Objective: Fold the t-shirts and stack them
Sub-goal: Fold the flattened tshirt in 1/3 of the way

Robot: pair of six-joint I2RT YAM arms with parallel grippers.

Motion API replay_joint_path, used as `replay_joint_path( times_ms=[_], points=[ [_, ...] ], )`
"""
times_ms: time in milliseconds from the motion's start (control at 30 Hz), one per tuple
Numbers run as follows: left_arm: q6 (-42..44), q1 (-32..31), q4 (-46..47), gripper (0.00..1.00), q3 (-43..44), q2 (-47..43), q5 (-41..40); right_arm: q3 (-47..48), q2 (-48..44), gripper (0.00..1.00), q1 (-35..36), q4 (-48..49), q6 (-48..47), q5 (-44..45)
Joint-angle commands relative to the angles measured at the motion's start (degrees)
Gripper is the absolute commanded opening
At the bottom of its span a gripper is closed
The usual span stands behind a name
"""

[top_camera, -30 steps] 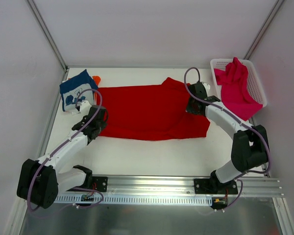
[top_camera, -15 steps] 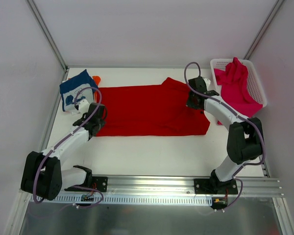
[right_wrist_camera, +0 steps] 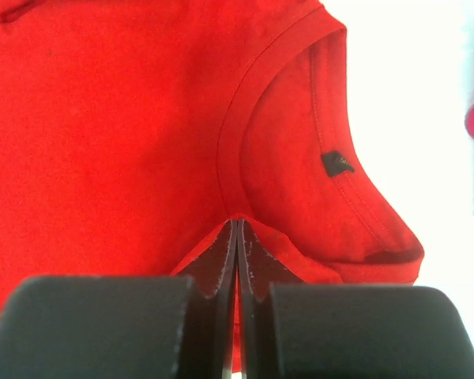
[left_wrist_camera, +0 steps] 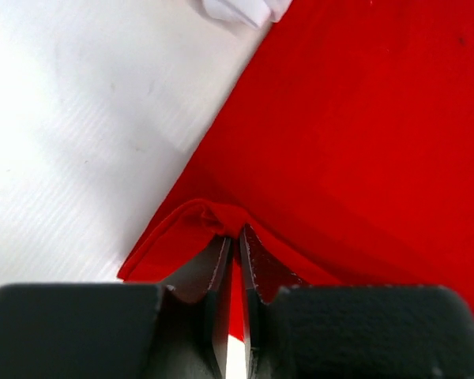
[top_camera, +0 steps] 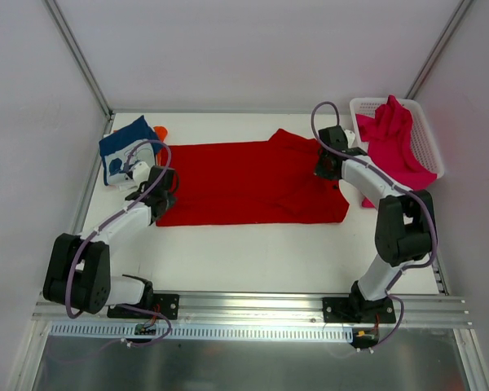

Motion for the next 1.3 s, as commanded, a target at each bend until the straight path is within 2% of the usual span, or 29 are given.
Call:
replay_joint_path(
  times_ms=[0,100,200,267,333,367,433,467,500,900,933,967,1000,1067,1267],
  points=[
    [1.6,0.8,2.7,0.07,2.7,2.2,1.5,2.8,0.7,0.01,-0.8,0.7,-0.7,1.1],
    [2.1,0.8,3.2,0.19,3.4,3.8,2.5,3.0,1.4,0.01,-1.0,0.8,-0.5,1.2],
    [2.2,0.9,3.8,0.2,3.5,4.6,3.1,3.2,2.1,0.0,-1.1,1.0,-0.5,1.2],
    [2.4,0.8,4.4,0.28,3.5,5.0,3.3,3.4,2.6,0.0,-1.2,0.9,-0.5,1.4],
    [2.4,0.9,4.8,0.43,3.5,5.5,3.4,3.7,3.0,0.0,-1.4,1.2,-0.5,1.3],
    [2.4,1.0,5.0,0.57,3.5,5.5,3.4,3.8,3.3,0.0,-1.5,1.3,-0.5,1.3],
    [2.4,1.0,5.3,0.75,3.4,5.7,3.4,3.9,3.6,0.0,-1.6,1.5,-0.5,1.4],
    [2.3,1.0,5.4,0.91,3.4,5.7,3.3,4.0,4.0,0.01,-1.7,1.5,-0.5,1.4],
    [2.3,1.0,5.5,0.98,3.4,5.8,3.3,4.4,4.2,0.0,-1.8,1.7,-0.5,1.4],
    [2.7,0.9,5.9,0.99,2.7,5.5,4.4,8.3,9.1,0.02,-2.3,1.7,0.0,1.9],
    [2.8,1.0,6.1,0.99,2.5,5.4,4.7,9.6,9.6,0.11,-2.5,1.5,0.1,1.9],
    [2.8,1.0,6.2,0.99,2.4,5.5,4.8,10.2,10.1,0.28,-2.5,1.4,0.2,1.9],
    [2.9,0.9,6.5,0.99,2.2,5.5,4.8,10.9,11.2,0.7,-2.6,1.0,0.3,2.4],
    [3.0,0.9,6.6,0.99,2.0,5.5,5.3,13.3,12.4,0.99,-2.6,0.1,0.5,3.8],
    [3.3,1.0,7.1,0.99,1.7,5.0,6.4,20.6,16.7,0.99,-4.1,-3.8,0.4,5.1]
  ],
)
